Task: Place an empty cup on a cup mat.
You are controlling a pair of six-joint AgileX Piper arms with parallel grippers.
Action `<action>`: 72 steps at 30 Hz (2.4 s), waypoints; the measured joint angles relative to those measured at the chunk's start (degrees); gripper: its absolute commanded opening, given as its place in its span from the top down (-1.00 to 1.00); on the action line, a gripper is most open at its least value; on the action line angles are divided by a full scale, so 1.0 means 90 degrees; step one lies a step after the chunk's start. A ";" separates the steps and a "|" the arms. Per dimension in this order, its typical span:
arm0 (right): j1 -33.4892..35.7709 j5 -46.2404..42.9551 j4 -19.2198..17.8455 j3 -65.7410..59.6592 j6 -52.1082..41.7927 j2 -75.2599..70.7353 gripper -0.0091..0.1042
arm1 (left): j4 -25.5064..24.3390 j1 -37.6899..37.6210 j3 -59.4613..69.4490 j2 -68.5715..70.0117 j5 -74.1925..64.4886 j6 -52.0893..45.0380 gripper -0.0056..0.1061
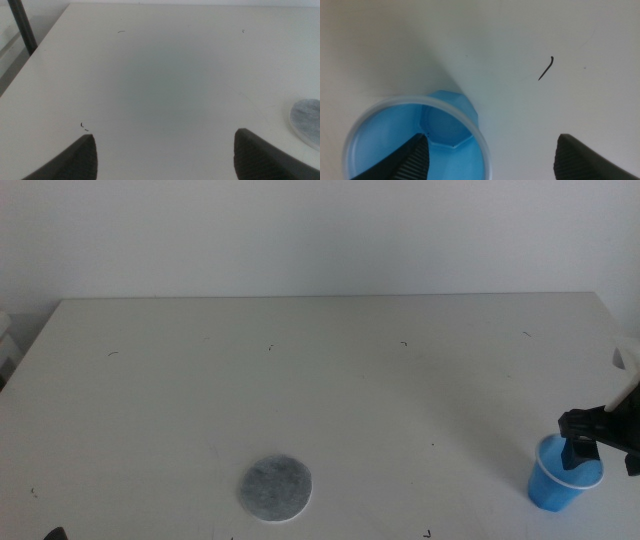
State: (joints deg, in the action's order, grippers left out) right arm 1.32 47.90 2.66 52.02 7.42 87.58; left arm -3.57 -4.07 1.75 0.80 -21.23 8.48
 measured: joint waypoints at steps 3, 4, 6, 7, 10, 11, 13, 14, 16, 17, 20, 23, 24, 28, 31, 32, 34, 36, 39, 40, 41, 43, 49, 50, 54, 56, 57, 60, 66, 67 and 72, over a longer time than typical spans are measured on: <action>0.0000 -0.0042 0.0000 0.0000 0.0000 0.0161 -0.14 | 0.0000 0.0000 0.0000 0.0000 0.0000 0.0000 -0.98; 0.0000 -0.0057 0.0000 0.0000 0.0000 0.0214 -0.11 | 0.0000 0.0000 0.0000 0.0000 0.0000 0.0000 -0.98; 0.0000 -0.0070 0.0000 0.0000 0.0000 0.0294 -0.03 | 0.0000 0.0000 0.0000 0.0000 0.0000 0.0000 -0.98; 0.0000 -0.0084 0.0000 0.0000 0.0000 0.0321 0.02 | 0.0000 0.0000 0.0000 0.0000 0.0000 0.0000 -0.98; 0.0000 -0.0102 0.0000 0.0000 0.0000 0.0345 0.23 | 0.0000 0.0000 0.0000 0.0000 0.0000 0.0000 -0.98; 0.0000 -0.0124 0.0000 0.0000 0.0000 0.0345 0.32 | 0.0000 0.0000 0.0000 0.0000 0.0000 0.0000 -0.98; 0.0000 -0.0139 0.0000 0.0000 0.0000 0.0345 0.53 | 0.0000 0.0000 0.0000 0.0000 0.0000 0.0000 -0.98; 0.0000 -0.0147 0.0006 0.0000 0.0014 0.0345 0.63 | 0.0000 0.0000 0.0000 0.0000 0.0000 0.0000 -0.98; 0.0000 -0.0155 0.0006 0.0000 0.0062 0.0345 0.81 | 0.0000 0.0000 0.0000 0.0000 0.0000 0.0000 -0.98; 0.0000 -0.0170 0.0006 0.0000 0.0077 0.0345 0.86 | 0.0000 0.0000 0.0000 0.0000 0.0000 0.0000 -0.98; 0.0000 -0.0171 0.0041 0.0000 0.0097 0.0345 0.86 | 0.0000 0.0000 0.0000 0.0000 0.0000 0.0000 -0.98; 0.0006 -0.0190 0.0077 0.0000 0.0117 0.0327 0.86 | 0.0000 0.0000 0.0000 0.0000 0.0000 0.0000 -0.98; 0.0012 -0.0183 0.0091 0.0000 0.0117 0.0303 0.86 | 0.0000 0.0000 0.0000 0.0000 0.0000 0.0000 -0.98; 0.0012 -0.0083 0.0106 0.0013 0.0117 0.0000 0.86 | 0.0000 0.0000 0.0000 0.0000 0.0000 0.0000 -0.98; 0.0012 0.0115 0.0143 0.0145 0.0135 -0.0364 0.86 | 0.0000 0.0000 0.0000 0.0000 0.0000 0.0000 -0.98; 0.0012 0.0223 0.0157 0.0235 0.0171 -0.0494 0.86 | 0.0000 0.0000 0.0000 0.0000 0.0000 0.0000 -0.98; 0.0012 0.0457 0.0185 0.0442 0.0241 -0.0711 0.86 | 0.0000 0.0000 0.0000 0.0000 0.0000 0.0000 -0.98; 0.0012 0.0737 0.0220 0.0731 0.0267 -0.0904 0.86 | 0.0000 0.0000 0.0000 0.0000 0.0000 0.0000 -0.98; 0.0012 0.1204 0.0316 0.1237 0.0277 -0.1059 0.86 | 0.0000 0.0000 0.0000 0.0000 0.0000 0.0000 -0.98; 0.0022 0.1391 0.0354 0.1439 0.0282 -0.1077 0.86 | 0.0000 0.0000 0.0000 0.0000 0.0000 0.0000 -0.98; 0.0061 0.1553 0.0383 0.1640 0.0282 -0.1079 0.86 | 0.0000 0.0000 0.0000 0.0000 0.0000 0.0000 -0.98; 0.0149 0.1738 0.0423 0.1970 0.0282 -0.1079 0.84 | 0.0000 0.0000 0.0000 0.0000 0.0000 0.0000 -0.98; 0.0740 0.1913 0.0447 0.2756 0.0580 -0.1032 0.82 | 0.0000 0.0000 0.0000 0.0000 0.0000 0.0000 -0.98; 0.0896 0.1934 0.0447 0.2877 0.0644 -0.0979 0.82 | 0.0000 0.0000 0.0000 0.0000 0.0000 0.0000 -0.98; 0.1541 0.2062 0.0475 0.3388 0.0929 -0.0568 0.82 | 0.0000 0.0000 0.0000 0.0000 0.0000 0.0000 -0.98; 0.1854 0.2076 0.0475 0.3660 0.1058 -0.0305 0.82 | 0.0000 0.0000 0.0000 0.0000 0.0000 0.0000 -0.98; 0.2029 0.2091 0.0475 0.3819 0.1115 -0.0150 0.82 | 0.0000 0.0000 0.0000 0.0000 0.0000 0.0000 -0.98; 0.2569 0.2171 0.0475 0.4326 0.1271 0.0355 0.82 | 0.0000 0.0000 0.0000 0.0000 0.0000 0.0000 -0.98; 0.3461 0.2237 0.0501 0.5254 0.1461 0.1359 0.82 | 0.0000 0.0000 0.0000 0.0000 0.0000 0.0000 -0.98; 0.3593 0.2237 0.0506 0.5379 0.1496 0.1529 0.82 | 0.0000 0.0000 0.0000 0.0000 0.0000 0.0000 -0.98; 0.4119 0.2230 0.0557 0.5723 0.1620 0.2214 0.82 | 0.0000 0.0000 0.0000 0.0000 0.0000 0.0000 -0.98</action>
State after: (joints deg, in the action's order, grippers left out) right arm 38.39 67.97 7.68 103.53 22.00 107.51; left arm -3.57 -4.07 1.75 0.80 -21.23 8.48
